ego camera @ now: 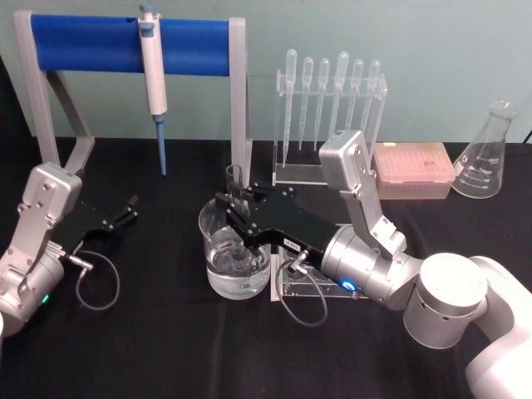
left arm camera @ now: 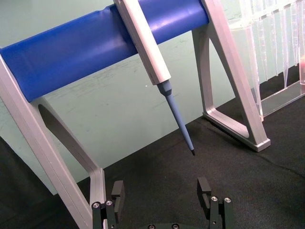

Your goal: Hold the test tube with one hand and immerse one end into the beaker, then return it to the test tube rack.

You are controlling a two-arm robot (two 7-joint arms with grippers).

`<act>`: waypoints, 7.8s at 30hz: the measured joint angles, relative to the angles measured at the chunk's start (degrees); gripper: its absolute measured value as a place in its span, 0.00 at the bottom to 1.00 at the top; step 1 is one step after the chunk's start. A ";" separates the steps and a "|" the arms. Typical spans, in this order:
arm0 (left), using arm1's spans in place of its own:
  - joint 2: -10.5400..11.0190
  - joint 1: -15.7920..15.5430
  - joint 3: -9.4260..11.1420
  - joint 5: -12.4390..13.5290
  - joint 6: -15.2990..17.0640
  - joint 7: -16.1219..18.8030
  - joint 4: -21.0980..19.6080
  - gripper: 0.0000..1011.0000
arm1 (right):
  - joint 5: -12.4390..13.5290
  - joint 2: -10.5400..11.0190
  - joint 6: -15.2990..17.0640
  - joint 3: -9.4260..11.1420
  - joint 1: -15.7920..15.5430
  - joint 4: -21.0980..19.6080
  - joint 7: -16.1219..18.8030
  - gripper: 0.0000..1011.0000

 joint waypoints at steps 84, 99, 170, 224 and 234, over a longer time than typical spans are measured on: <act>0.00 0.00 0.00 0.00 0.00 0.00 0.00 0.99 | 0.00 0.01 0.08 0.00 0.04 0.00 -0.05 0.22; 0.00 0.00 0.00 0.00 0.00 0.00 0.00 0.99 | 0.00 0.01 0.08 0.00 0.05 0.00 -0.05 0.22; 0.00 0.00 0.00 0.00 0.00 0.00 0.00 0.99 | 0.00 0.01 0.08 0.00 0.04 0.00 -0.05 0.22; 0.00 0.00 0.00 0.00 0.00 0.00 0.00 0.99 | 0.00 0.01 0.08 0.00 0.04 0.00 -0.05 0.22; 0.00 0.00 0.00 0.00 0.00 0.00 0.00 0.99 | 0.00 0.01 0.08 0.00 0.04 0.00 -0.05 0.22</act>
